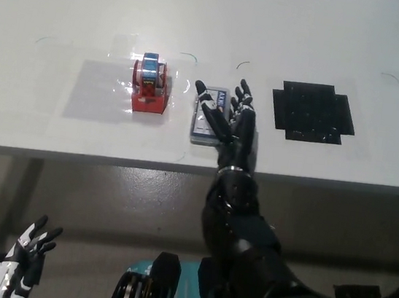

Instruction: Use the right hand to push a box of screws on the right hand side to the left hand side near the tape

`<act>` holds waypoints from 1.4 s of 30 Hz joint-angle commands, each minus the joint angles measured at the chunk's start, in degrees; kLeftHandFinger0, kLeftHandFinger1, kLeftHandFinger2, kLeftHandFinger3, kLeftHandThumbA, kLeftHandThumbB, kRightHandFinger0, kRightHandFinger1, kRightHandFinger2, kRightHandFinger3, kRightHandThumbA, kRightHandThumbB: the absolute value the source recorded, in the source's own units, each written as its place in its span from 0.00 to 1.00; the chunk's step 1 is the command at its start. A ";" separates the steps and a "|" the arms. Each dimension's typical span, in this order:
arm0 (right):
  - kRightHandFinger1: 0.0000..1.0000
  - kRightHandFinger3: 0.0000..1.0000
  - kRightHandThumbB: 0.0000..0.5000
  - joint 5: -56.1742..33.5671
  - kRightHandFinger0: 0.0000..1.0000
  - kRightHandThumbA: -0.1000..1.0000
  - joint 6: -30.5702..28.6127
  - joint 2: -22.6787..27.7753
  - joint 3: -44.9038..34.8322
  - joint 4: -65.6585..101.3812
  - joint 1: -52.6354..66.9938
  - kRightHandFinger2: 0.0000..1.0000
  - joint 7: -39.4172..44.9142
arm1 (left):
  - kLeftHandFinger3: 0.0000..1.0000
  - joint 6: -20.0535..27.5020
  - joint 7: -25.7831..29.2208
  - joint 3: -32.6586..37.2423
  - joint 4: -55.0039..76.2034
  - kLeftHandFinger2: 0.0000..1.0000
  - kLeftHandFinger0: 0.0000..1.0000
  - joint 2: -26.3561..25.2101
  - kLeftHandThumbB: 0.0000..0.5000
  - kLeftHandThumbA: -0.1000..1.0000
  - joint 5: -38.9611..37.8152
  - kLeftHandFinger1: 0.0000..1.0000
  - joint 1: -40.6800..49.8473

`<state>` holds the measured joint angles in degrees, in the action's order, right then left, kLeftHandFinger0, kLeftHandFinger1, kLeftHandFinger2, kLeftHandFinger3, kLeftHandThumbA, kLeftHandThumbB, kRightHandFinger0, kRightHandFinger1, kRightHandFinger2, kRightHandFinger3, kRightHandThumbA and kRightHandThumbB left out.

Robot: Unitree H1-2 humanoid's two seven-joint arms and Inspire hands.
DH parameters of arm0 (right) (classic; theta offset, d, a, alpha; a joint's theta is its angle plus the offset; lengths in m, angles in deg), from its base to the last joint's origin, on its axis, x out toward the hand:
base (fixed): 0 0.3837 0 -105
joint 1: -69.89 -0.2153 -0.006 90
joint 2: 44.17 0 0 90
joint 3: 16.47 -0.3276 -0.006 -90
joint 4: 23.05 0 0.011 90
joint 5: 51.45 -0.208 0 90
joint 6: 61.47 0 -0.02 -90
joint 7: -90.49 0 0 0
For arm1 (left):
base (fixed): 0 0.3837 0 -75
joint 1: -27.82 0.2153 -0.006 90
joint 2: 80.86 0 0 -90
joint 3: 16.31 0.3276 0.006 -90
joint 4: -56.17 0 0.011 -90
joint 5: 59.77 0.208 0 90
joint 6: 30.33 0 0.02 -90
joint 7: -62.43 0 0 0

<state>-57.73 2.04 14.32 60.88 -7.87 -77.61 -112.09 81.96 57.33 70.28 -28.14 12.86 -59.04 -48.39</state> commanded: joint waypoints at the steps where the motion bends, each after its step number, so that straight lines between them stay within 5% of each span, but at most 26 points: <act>1: 1.00 1.00 0.63 -0.48 1.00 1.00 -0.44 -1.89 -0.29 -1.17 -4.51 1.00 -4.64 | 1.00 0.99 0.32 -0.08 1.86 0.86 0.97 -0.01 0.16 0.93 0.63 0.94 -0.05; 10: 1.00 1.00 0.47 -2.68 1.00 1.00 -0.44 -4.51 -3.08 -0.30 -5.28 1.00 -7.09 | 1.00 0.66 -0.16 -0.02 1.87 0.85 1.00 -0.14 0.17 0.93 -0.85 0.95 0.34; 25: 1.00 1.00 0.49 -5.45 1.00 1.00 -0.44 -5.26 -2.77 -1.30 -7.53 1.00 -7.90 | 1.00 1.57 0.12 -0.04 1.29 0.82 1.00 -0.32 0.16 0.97 0.75 0.92 -0.34; 32: 1.00 1.00 0.57 -4.86 1.00 1.00 -0.44 -5.26 0.72 -2.42 -7.64 1.00 -5.18 | 1.00 1.20 -0.16 0.01 1.67 0.81 1.00 -0.47 0.19 0.98 0.21 0.92 -0.25; 42: 1.00 1.00 0.53 -3.61 1.00 1.00 -0.44 -4.69 1.78 -1.73 -6.84 1.00 3.71 | 1.00 -0.43 -0.55 0.13 2.56 0.85 1.00 -0.76 0.22 0.99 -0.16 0.94 -0.34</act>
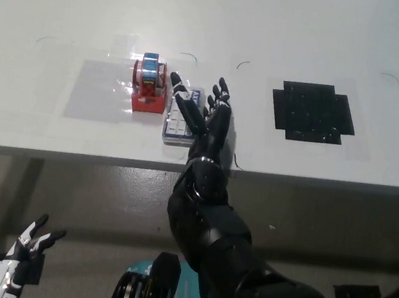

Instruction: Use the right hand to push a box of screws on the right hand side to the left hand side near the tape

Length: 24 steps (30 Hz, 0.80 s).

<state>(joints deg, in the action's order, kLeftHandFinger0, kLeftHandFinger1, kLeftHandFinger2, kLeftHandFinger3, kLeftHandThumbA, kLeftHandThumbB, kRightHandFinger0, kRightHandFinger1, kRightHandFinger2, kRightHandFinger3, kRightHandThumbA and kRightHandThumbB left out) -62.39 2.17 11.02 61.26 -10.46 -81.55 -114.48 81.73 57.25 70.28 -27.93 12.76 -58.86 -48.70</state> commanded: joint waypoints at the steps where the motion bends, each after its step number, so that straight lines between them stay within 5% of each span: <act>1: 1.00 1.00 0.54 0.93 1.00 1.00 -0.58 -1.35 1.46 0.70 -2.91 1.00 6.41 | 1.00 -0.10 -0.51 0.18 2.27 0.84 1.00 -0.66 0.23 0.99 -0.34 0.94 -0.07; 13: 1.00 1.00 0.53 0.14 1.00 1.00 -0.58 -1.47 1.08 0.33 -2.56 1.00 7.22 | 1.00 0.52 -0.54 0.55 1.96 0.84 1.00 -0.62 0.20 1.00 0.71 0.94 -0.53; 18: 1.00 1.00 0.58 6.68 1.00 1.00 -0.58 0.62 6.13 2.99 -1.37 1.00 -0.74 | 1.00 0.41 -0.72 0.49 2.01 0.84 1.00 -1.12 0.18 1.00 0.62 0.93 -0.90; 21: 1.00 1.00 0.51 13.68 1.00 1.00 -0.58 3.03 11.23 10.18 1.88 1.00 -8.68 | 1.00 0.39 -0.78 0.31 1.98 0.85 1.00 -1.39 0.14 0.99 0.50 0.93 -1.06; 24: 1.00 1.00 0.58 15.91 1.00 1.00 -0.58 5.25 13.00 15.72 4.23 1.00 -11.03 | 1.00 0.53 -1.15 0.42 1.51 0.85 1.00 -1.47 0.14 0.98 -0.47 0.93 -1.34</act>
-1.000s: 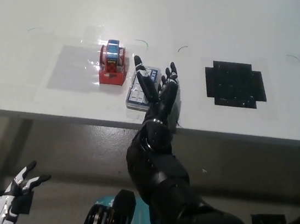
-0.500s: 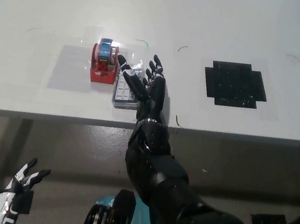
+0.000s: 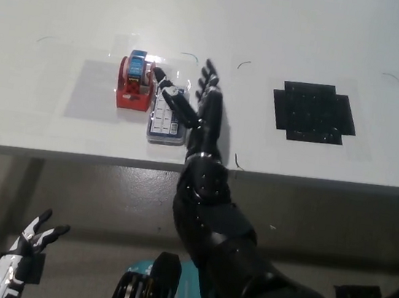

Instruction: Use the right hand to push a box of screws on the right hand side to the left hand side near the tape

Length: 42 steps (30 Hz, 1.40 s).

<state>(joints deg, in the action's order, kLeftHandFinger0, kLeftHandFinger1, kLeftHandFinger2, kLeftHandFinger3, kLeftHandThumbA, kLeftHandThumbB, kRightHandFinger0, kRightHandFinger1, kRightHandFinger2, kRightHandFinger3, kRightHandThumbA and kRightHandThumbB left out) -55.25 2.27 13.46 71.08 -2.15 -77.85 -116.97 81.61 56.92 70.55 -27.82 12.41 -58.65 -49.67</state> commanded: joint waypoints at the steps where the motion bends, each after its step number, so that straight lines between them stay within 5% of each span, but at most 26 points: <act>1: 1.00 1.00 0.59 10.00 1.00 1.00 -0.67 4.03 4.10 9.38 1.33 1.00 -9.61 | 1.00 1.75 -1.02 0.25 0.78 0.84 1.00 -1.25 0.10 0.96 -1.02 0.91 -0.71; 3: 1.00 1.00 0.49 11.75 1.00 1.00 -0.67 5.74 5.01 14.05 3.11 1.00 -10.61 | 1.00 1.07 -0.81 0.08 0.83 0.84 0.99 -1.04 0.14 0.95 -1.00 0.90 -0.85; 4: 1.00 1.00 0.31 12.96 1.00 1.00 -0.67 7.12 5.56 20.21 5.23 1.00 -10.59 | 1.00 0.61 -0.92 0.10 0.90 0.85 0.99 -0.98 0.16 0.95 -1.28 0.91 -0.98; 5: 1.00 1.00 0.30 13.36 1.00 1.00 -0.67 7.53 6.05 21.92 5.80 1.00 -10.79 | 1.00 0.49 -0.97 0.07 0.88 0.85 0.99 -0.95 0.16 0.95 -1.41 0.91 -1.03; 7: 1.00 1.00 0.59 15.71 1.00 1.00 -0.67 9.43 5.47 31.20 9.31 1.00 -8.78 | 1.00 0.56 -1.23 0.29 0.69 0.86 0.99 -0.94 0.15 0.96 -1.44 0.92 -1.11; 14: 1.00 1.00 0.65 18.98 1.00 1.00 2.99 12.86 5.15 59.87 19.14 1.00 -2.09 | 1.00 -0.51 -1.45 0.40 0.90 0.88 1.00 -1.00 0.16 0.96 -1.37 0.93 -1.96; 16: 1.00 1.00 0.57 15.28 1.00 1.00 4.93 15.65 6.55 73.45 26.49 1.00 3.90 | 1.00 -0.19 -1.43 0.43 0.98 0.89 1.00 -0.97 0.14 0.95 -1.33 0.95 -2.18; 21: 1.00 1.00 0.64 2.67 1.00 1.00 8.19 22.47 10.02 87.98 38.84 1.00 10.74 | 1.00 -1.37 -0.68 -0.74 1.80 0.91 1.00 -1.49 0.20 0.95 -0.82 0.98 -3.17; 22: 1.00 1.00 0.61 1.04 1.00 1.00 7.37 25.12 11.19 89.78 43.08 1.00 12.39 | 1.00 -1.23 -0.47 -1.10 1.78 0.99 1.00 -1.56 0.20 0.96 -1.07 1.00 -3.51; 26: 1.00 1.00 0.57 -1.80 1.00 1.00 4.49 30.34 14.48 91.28 52.63 1.00 15.49 | 1.00 1.32 0.31 -1.72 0.61 1.00 1.00 -1.13 0.14 0.92 -1.22 1.00 -4.85; 36: 1.00 1.00 0.52 0.28 1.00 1.00 -0.45 30.90 19.09 79.64 65.20 1.00 16.10 | 1.00 -0.48 0.44 -1.80 1.74 1.00 1.00 -0.87 0.14 0.97 -0.63 1.00 -8.37; 42: 1.00 1.00 0.61 0.01 1.00 1.00 0.44 31.72 19.18 74.63 68.91 1.00 18.94 | 1.00 -0.37 0.52 -2.61 1.57 1.00 1.00 -1.26 0.21 0.97 -0.04 1.00 -9.97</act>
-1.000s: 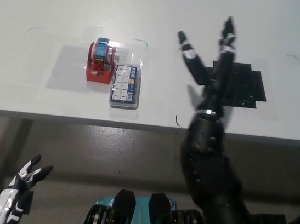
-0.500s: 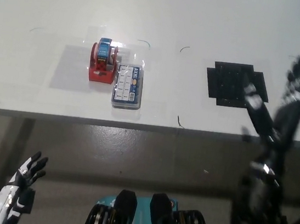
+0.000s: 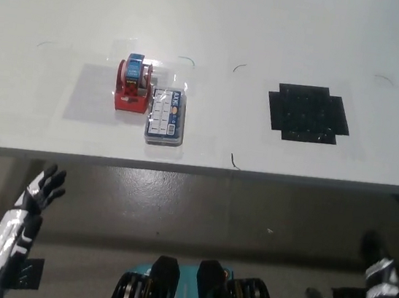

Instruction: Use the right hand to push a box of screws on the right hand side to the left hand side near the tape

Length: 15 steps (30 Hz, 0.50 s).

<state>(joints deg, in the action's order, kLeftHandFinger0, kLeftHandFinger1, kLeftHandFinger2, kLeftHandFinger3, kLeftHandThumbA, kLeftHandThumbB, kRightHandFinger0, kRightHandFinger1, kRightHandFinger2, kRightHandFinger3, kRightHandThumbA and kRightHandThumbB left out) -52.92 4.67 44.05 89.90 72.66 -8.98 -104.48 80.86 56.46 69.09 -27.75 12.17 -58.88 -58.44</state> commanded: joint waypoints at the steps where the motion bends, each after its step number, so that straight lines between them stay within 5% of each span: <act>1: 1.00 1.00 0.61 -2.61 1.00 1.00 -1.90 1.09 0.33 -0.61 0.34 1.00 7.16 | 1.00 0.64 0.99 -1.22 1.26 1.00 1.00 -1.02 0.21 0.96 0.24 1.00 -1.44; 6: 1.00 1.00 0.66 -4.90 1.00 1.00 -0.22 0.31 0.45 -3.15 0.34 1.00 10.79 | 1.00 1.33 1.03 -1.29 0.14 1.00 1.00 -0.81 0.25 0.96 1.02 1.00 -2.38; 11: 1.00 1.00 0.53 -6.92 1.00 1.00 -0.89 -1.82 -0.32 -6.63 -2.18 1.00 13.34 | 1.00 1.86 1.05 -1.46 -1.37 1.00 1.00 -0.75 0.25 0.96 1.06 1.00 -2.23; 15: 1.00 1.00 0.55 -7.02 1.00 1.00 -0.97 -3.19 -1.61 -8.51 -4.10 1.00 14.13 | 1.00 0.99 0.57 -1.35 -2.63 1.00 1.00 -0.79 0.25 0.96 0.44 1.00 -1.51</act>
<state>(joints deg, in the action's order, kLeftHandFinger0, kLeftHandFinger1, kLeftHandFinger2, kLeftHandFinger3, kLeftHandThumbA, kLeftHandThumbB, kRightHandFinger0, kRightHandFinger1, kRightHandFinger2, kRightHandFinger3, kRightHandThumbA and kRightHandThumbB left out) -57.72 4.71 42.00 89.72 64.38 -11.01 -93.69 81.02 56.46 68.14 -30.05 12.00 -58.05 -59.92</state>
